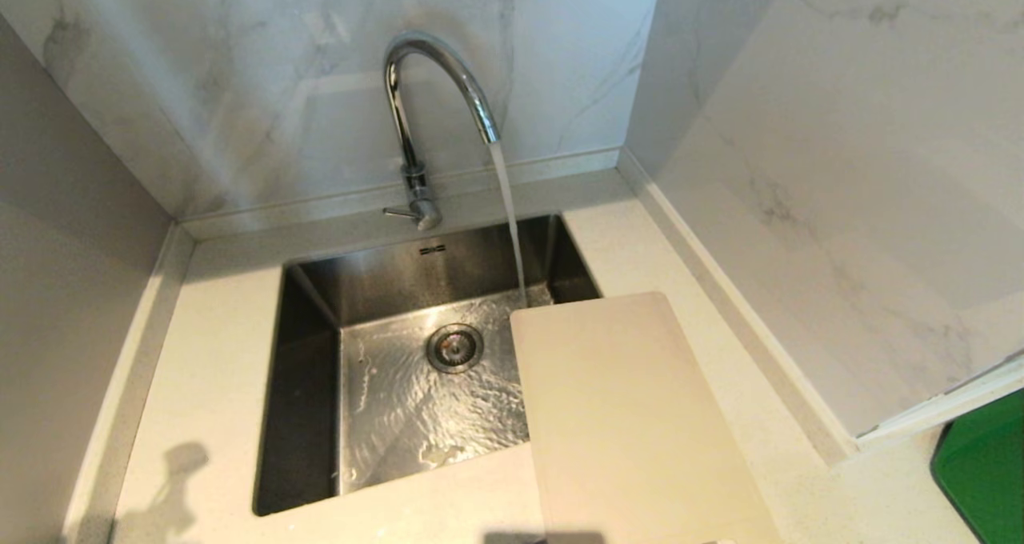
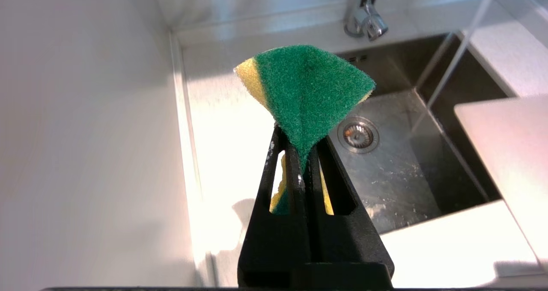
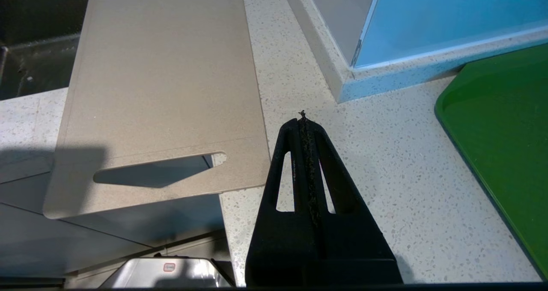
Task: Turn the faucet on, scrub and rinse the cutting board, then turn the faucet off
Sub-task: Pick up the cutting board
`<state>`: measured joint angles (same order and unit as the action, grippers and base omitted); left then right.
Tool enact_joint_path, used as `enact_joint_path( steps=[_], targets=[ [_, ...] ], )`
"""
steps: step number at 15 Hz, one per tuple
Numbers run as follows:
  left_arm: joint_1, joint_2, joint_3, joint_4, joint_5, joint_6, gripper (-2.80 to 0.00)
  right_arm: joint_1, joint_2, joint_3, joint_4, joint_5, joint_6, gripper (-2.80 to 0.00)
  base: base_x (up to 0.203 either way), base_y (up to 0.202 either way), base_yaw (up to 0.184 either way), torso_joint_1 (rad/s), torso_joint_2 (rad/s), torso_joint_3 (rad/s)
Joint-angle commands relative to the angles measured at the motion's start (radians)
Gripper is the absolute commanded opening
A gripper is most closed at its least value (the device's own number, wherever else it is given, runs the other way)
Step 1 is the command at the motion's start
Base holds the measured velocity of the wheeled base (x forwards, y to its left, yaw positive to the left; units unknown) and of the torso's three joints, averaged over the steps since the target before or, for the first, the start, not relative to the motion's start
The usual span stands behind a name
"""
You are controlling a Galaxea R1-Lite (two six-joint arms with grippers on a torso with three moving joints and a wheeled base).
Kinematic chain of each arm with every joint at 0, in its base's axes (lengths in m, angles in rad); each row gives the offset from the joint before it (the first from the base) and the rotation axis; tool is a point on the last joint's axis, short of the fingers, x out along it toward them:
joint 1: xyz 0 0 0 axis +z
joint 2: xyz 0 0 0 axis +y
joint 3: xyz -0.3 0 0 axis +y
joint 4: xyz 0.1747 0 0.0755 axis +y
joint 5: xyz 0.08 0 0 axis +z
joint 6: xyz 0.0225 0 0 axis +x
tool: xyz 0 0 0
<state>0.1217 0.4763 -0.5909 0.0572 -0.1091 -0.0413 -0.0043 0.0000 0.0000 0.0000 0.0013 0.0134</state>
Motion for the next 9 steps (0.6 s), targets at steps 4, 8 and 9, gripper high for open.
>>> enact_joint_path(
  steps=[4, 8, 9],
  targets=[
    [-0.026, -0.197, 0.172, 0.014, 0.008, -0.091, -2.80, 0.000, 0.000, 0.000, 0.000, 0.000, 0.000, -2.80, 0.000, 0.000, 0.000, 0.000, 0.00, 0.000],
    [-0.149, -0.202, 0.173, 0.055, 0.000, -0.110, -2.80, 0.000, 0.000, 0.000, 0.000, 0.000, 0.000, -2.80, 0.000, 0.000, 0.000, 0.000, 0.00, 0.000],
    [-0.175, -0.207, 0.178, 0.068, 0.009, -0.109, -2.80, 0.000, 0.000, 0.000, 0.000, 0.000, 0.000, -2.80, 0.000, 0.000, 0.000, 0.000, 0.00, 0.000]
  ],
)
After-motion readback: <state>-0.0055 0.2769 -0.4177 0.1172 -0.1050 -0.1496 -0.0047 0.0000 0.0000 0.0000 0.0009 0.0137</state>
